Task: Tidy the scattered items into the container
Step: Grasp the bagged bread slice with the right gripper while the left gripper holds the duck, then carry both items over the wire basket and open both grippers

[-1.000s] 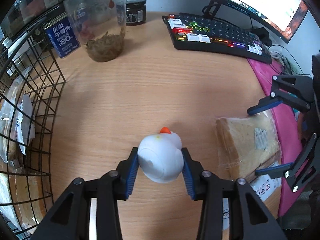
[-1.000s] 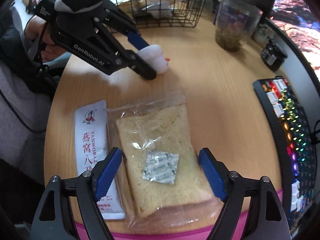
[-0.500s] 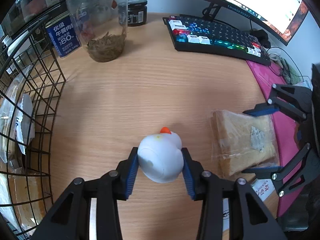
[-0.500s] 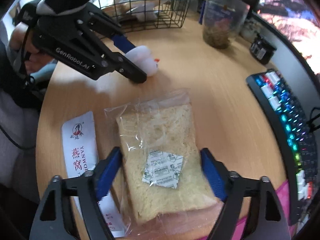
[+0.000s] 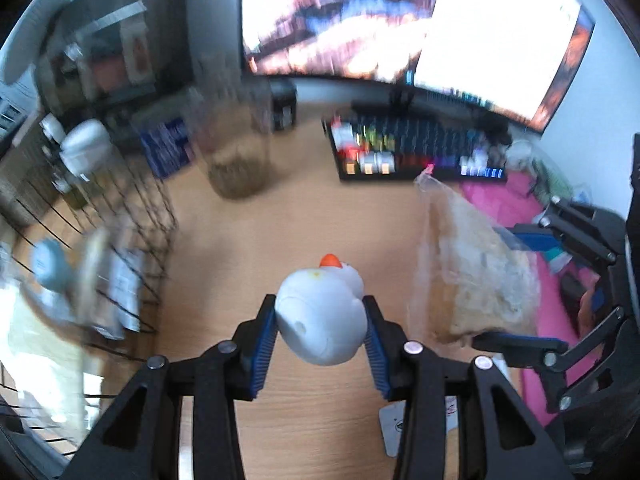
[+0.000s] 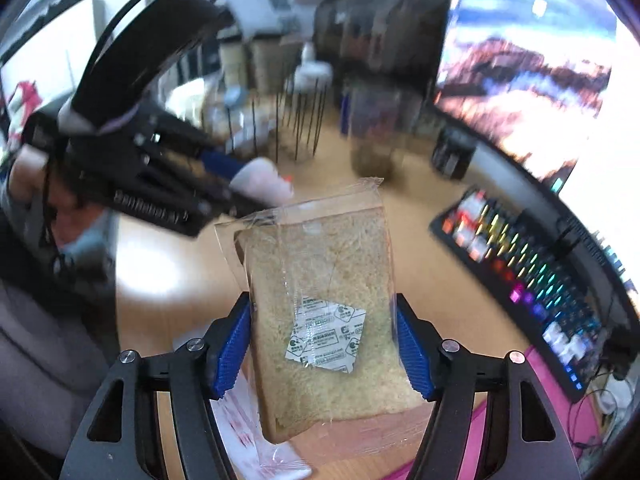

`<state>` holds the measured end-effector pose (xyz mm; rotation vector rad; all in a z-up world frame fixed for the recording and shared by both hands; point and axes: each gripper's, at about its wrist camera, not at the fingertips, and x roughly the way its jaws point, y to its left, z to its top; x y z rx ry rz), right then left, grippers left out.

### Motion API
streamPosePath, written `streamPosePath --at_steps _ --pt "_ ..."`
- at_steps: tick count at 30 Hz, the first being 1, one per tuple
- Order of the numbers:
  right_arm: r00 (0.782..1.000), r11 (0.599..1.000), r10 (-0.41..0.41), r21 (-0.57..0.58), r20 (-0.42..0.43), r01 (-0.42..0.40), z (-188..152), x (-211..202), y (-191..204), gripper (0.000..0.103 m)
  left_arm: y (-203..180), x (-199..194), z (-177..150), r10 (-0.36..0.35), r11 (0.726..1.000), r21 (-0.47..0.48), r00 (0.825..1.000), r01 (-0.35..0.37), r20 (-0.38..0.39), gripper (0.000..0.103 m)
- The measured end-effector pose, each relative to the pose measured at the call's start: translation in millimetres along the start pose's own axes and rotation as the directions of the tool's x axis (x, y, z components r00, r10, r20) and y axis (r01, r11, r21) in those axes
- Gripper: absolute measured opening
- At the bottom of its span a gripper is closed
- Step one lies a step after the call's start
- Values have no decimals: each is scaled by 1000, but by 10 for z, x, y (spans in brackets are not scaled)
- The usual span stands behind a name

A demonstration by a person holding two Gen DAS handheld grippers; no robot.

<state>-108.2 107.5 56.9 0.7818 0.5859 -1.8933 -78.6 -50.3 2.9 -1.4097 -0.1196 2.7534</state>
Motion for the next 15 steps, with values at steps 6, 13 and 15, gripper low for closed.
streamPosePath --at_steps 6,13,15 --pt "990 1000 5 19 140 -8 497 -140 242 68 476 -625 94 89 994 -74 989 -80 121 46" --pt "965 988 109 83 238 -132 1238 143 611 68 1422 -1014 -18 312 931 -244 938 -271 149 46" --pt "964 976 141 133 226 -174 1453 383 693 68 1694 -986 -88 332 915 -284 935 -288 122 46"
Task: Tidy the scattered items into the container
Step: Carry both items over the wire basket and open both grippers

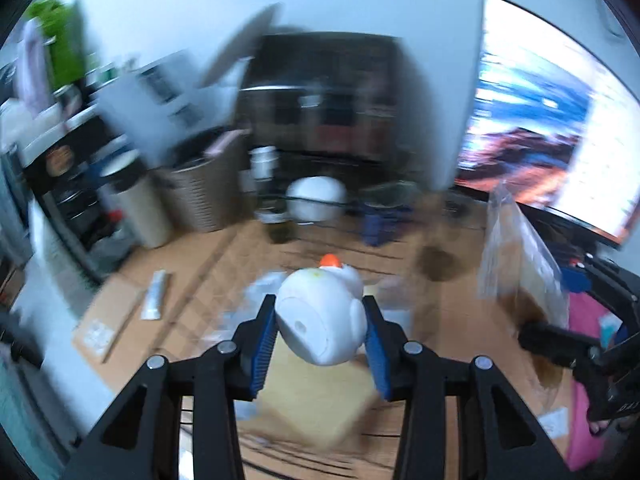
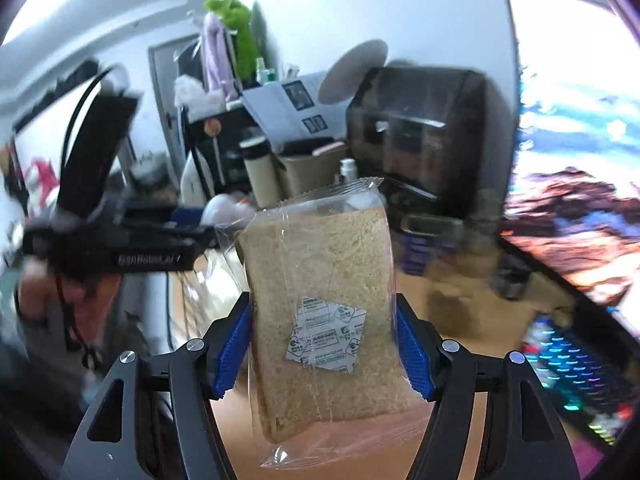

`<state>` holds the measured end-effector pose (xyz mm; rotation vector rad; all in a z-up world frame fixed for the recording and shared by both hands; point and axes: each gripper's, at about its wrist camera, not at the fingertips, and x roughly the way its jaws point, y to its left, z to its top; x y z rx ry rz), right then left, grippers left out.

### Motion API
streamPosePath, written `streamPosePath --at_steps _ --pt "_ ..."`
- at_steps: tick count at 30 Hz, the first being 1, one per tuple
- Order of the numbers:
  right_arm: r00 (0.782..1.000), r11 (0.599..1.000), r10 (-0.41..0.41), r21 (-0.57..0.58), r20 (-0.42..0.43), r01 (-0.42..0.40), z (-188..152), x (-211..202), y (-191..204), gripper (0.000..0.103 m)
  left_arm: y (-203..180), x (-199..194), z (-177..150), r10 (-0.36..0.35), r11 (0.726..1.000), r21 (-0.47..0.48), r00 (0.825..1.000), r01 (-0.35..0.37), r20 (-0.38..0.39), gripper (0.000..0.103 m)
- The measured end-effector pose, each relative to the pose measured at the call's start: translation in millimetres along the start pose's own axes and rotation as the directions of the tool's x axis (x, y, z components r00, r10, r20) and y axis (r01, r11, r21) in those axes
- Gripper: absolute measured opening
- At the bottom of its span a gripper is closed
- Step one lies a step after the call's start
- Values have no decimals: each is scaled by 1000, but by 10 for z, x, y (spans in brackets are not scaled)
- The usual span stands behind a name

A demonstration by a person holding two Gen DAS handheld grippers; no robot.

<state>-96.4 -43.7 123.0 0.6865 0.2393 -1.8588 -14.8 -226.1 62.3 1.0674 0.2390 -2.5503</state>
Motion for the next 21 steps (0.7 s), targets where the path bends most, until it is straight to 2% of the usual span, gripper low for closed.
streamPosePath --at_steps 5,9,10,11,13,21 --pt "997 1000 22 -5 -68 -22 190 691 248 68 316 254 -82 1 999 -46 998 -3 -57 46" --pt "995 1000 3 -3 -103 -4 216 1037 316 70 422 310 -142 -10 998 -66 997 5 -74 47" --pt "995 1000 1 -4 -101 -2 214 1081 311 71 430 295 -161 -9 998 -68 997 4 -72 51" --pt "995 1000 -2 -4 -98 1 219 1096 303 72 419 279 -175 -3 998 -64 998 -2 -69 62" --pt "996 1000 -10 5 -89 10 248 1110 288 74 409 246 -184 20 998 -56 998 -23 -55 68" --pt "998 1000 -14 8 -58 14 308 924 280 74 357 105 -192 39 998 -53 998 -41 -50 70"
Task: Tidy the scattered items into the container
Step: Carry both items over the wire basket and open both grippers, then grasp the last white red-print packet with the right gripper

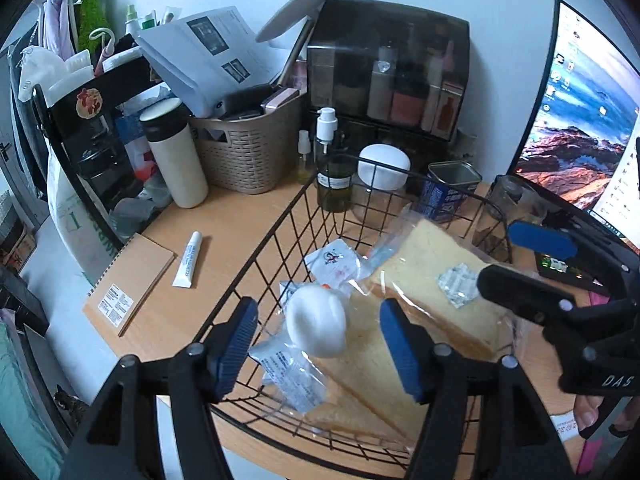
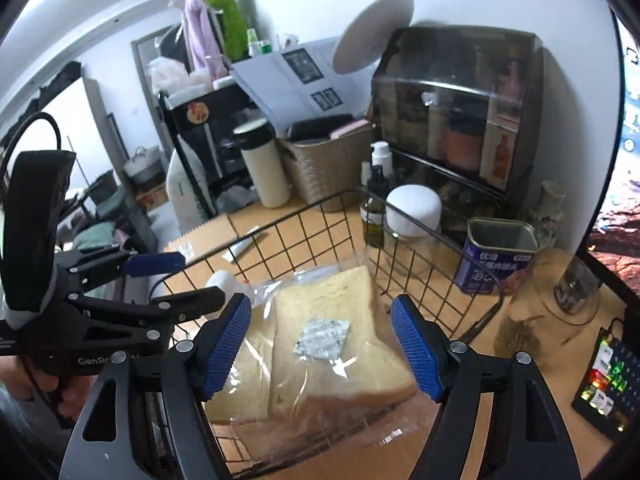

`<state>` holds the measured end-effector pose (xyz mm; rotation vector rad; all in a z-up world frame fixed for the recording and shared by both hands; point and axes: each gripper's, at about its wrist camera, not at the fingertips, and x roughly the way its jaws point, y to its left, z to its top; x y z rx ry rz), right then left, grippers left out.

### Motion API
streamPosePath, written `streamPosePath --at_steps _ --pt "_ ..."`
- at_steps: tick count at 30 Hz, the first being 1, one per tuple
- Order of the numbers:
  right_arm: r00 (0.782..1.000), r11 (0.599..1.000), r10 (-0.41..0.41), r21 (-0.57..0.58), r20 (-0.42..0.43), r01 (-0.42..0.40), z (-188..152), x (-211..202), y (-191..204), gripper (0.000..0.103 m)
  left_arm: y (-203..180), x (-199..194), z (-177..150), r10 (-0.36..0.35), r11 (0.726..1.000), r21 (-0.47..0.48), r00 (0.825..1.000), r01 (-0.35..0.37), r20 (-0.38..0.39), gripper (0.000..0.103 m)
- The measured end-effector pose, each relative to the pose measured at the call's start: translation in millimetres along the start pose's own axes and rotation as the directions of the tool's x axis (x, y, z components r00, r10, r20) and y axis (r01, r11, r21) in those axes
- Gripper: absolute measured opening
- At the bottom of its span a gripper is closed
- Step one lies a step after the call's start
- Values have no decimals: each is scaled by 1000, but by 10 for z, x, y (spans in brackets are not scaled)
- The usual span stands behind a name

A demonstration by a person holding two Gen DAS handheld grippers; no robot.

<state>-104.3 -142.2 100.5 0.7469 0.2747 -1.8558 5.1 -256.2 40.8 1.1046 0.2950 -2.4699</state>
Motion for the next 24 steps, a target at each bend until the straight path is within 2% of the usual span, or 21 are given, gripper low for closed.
streamPosePath --at_steps 4,9,11,14,16,18,22,24 --pt "1000 1000 -16 -4 22 16 -73 -270 -37 74 -187 -125 -24 -18 999 35 1000 17 10 70" --pt "997 998 -65 -12 31 65 -310 -779 -125 74 -599 -282 -157 -96 989 112 995 95 0 70" --pt "995 995 -99 -24 22 99 -461 -1012 -176 74 -816 -320 -235 -137 977 161 990 139 -23 70" --pt "992 991 -127 -45 -6 126 -751 -1362 -280 74 -1232 -422 -430 -242 932 260 968 252 -69 70" --pt "990 988 -132 -91 -48 127 -967 -1543 -342 74 -1549 -459 -603 -328 864 354 933 359 -147 70" --pt "988 982 -111 -168 -104 92 -1219 -1728 -402 74 -1873 -464 -817 -376 773 453 896 444 -237 70" --pt "969 971 -31 -236 -245 -29 -1738 -1974 -548 74 -2376 -393 -1232 -373 597 598 845 535 -383 70" --pt "949 968 -27 -244 -314 -53 -1994 -1986 -628 74 -2558 -292 -1392 -343 539 630 829 558 -441 70"
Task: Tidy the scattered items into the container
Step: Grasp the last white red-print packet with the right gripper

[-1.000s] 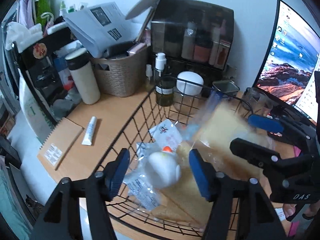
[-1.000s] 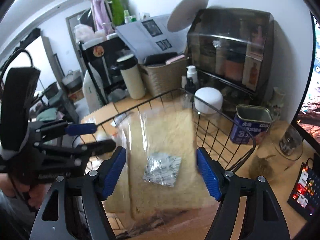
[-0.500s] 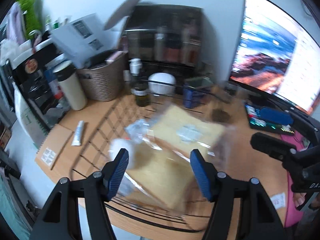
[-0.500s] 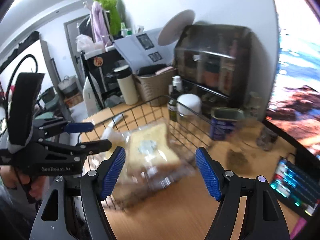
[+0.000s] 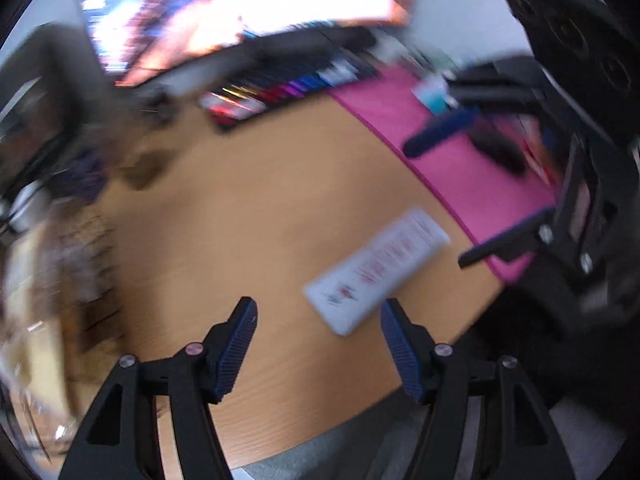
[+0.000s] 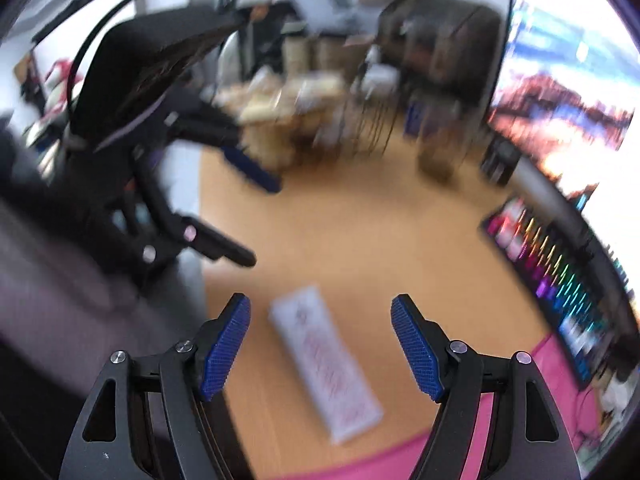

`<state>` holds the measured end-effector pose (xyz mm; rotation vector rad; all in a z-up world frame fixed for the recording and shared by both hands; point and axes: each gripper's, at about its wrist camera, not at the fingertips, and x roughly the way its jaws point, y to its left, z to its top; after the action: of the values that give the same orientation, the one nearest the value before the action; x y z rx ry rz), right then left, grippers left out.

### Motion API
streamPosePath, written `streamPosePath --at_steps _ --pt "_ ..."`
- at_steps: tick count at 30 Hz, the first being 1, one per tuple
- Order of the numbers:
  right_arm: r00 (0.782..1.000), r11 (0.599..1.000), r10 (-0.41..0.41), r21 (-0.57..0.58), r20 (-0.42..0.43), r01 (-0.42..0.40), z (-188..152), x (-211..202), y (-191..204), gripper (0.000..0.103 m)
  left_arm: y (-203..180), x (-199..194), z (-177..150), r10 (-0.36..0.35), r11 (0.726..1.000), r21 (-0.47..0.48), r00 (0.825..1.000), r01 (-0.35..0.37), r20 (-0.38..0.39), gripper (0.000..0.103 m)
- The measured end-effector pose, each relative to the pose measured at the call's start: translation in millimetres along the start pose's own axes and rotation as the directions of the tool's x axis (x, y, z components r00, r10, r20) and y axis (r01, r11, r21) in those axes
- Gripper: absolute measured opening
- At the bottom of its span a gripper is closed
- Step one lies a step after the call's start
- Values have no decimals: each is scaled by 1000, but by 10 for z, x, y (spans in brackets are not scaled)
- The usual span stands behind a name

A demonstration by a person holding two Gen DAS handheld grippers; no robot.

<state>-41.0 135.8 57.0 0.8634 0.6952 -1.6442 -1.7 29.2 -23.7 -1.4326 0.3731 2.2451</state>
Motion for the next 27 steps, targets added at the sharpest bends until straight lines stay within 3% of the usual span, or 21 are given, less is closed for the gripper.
streamPosePath --at_steps 2,8,19,27 --pt "998 1000 -8 -13 -54 7 -206 101 -7 74 -73 177 42 -11 999 37 999 12 -42 70" --pt "993 998 50 -43 -110 -55 -526 346 -61 74 -136 536 187 -49 995 80 991 59 -121 70" --pt "983 992 106 -53 -147 -115 -643 642 -248 74 -186 812 260 -92 983 144 981 117 -169 70" --pt "983 988 126 -67 -131 -136 -651 638 -315 73 -311 783 211 -72 960 254 984 113 -166 72"
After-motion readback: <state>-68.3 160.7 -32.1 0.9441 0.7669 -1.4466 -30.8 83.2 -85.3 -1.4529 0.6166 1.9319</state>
